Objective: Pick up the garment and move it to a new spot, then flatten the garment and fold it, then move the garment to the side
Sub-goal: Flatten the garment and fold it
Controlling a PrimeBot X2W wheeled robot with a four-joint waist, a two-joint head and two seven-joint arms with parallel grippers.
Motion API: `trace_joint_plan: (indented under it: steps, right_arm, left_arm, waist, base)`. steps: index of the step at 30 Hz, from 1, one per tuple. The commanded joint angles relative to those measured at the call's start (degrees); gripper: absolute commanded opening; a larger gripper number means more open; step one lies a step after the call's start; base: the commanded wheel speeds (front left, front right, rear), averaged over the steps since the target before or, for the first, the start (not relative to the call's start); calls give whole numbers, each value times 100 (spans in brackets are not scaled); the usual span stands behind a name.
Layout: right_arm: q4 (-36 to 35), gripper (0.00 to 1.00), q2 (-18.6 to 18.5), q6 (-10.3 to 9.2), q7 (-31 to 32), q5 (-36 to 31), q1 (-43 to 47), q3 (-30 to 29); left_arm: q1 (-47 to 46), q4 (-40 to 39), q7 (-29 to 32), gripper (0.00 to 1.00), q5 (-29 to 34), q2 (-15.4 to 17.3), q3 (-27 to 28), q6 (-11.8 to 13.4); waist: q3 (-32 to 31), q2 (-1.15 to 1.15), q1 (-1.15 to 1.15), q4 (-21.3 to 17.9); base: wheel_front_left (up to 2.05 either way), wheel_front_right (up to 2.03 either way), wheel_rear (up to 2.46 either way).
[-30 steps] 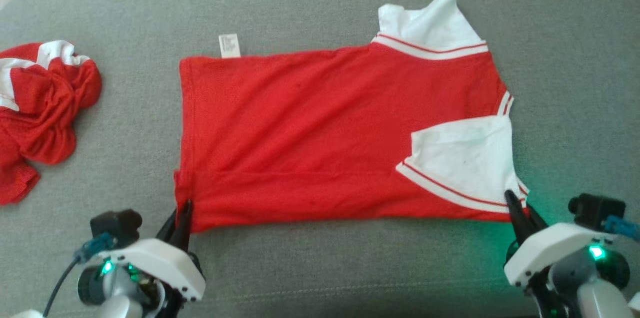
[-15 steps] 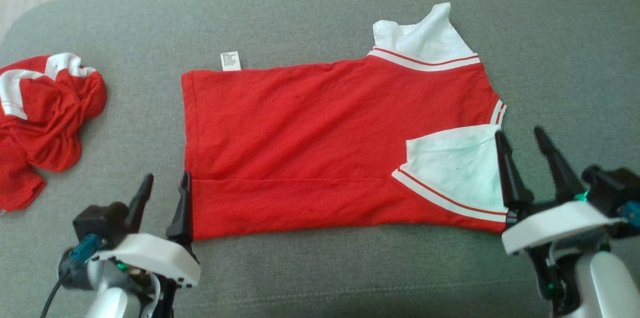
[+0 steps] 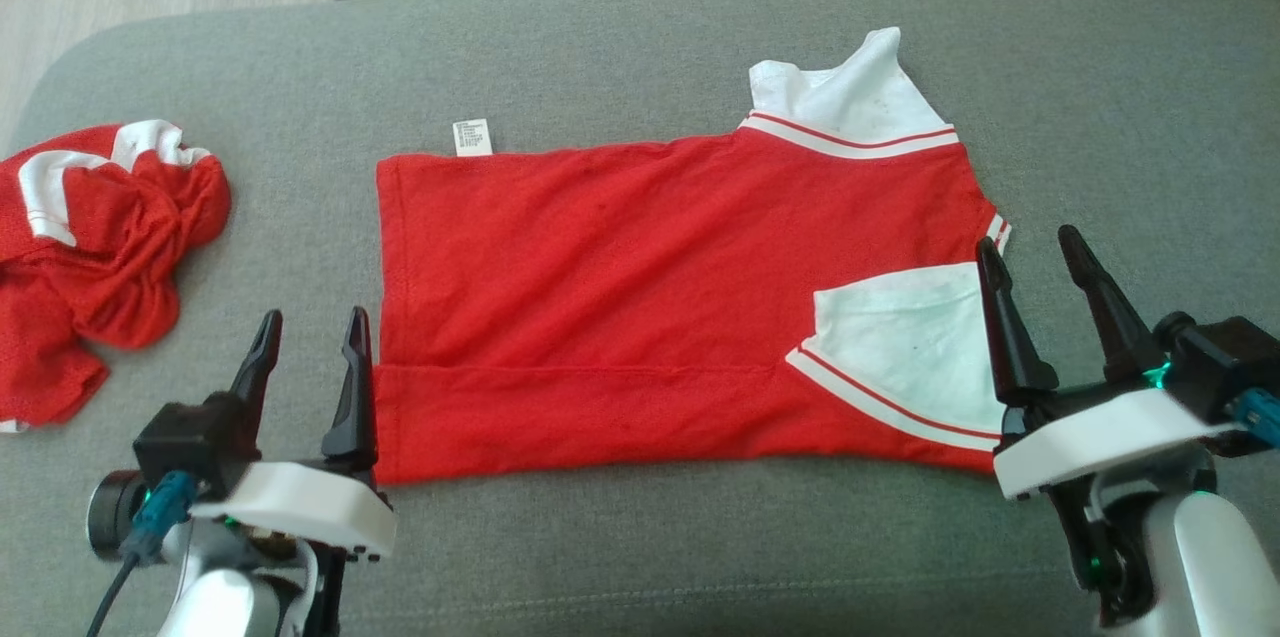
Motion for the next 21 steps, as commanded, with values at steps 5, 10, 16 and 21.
trace_joint_plan:
  steps: [5,10,16,21]
  right_arm:
    - [-212,100,-31,-4,28,-70,-126,80]
    - [-243,100,-20,-4,57,-76,-176,41]
    - [-337,100,-6,-4,69,-99,-344,9]
    - [-420,100,12,-4,46,-116,-519,-4]
  left_arm:
    - [-183,-239,8,100,3,125,188,55]
    - [-404,-252,52,100,23,119,99,-8]
    - [-1472,262,177,100,-48,37,-68,-388]
    - [-2666,1287,290,100,-272,-108,-55,-748]
  waist:
    - [23,0,0,18]
    - [147,0,0,28]
    - [546,0,0,1]
    - [986,0,0,-110]
  base:
    - [0,0,0]
    - [0,0,0]
    - [0,0,0]
    - [0,0,0]
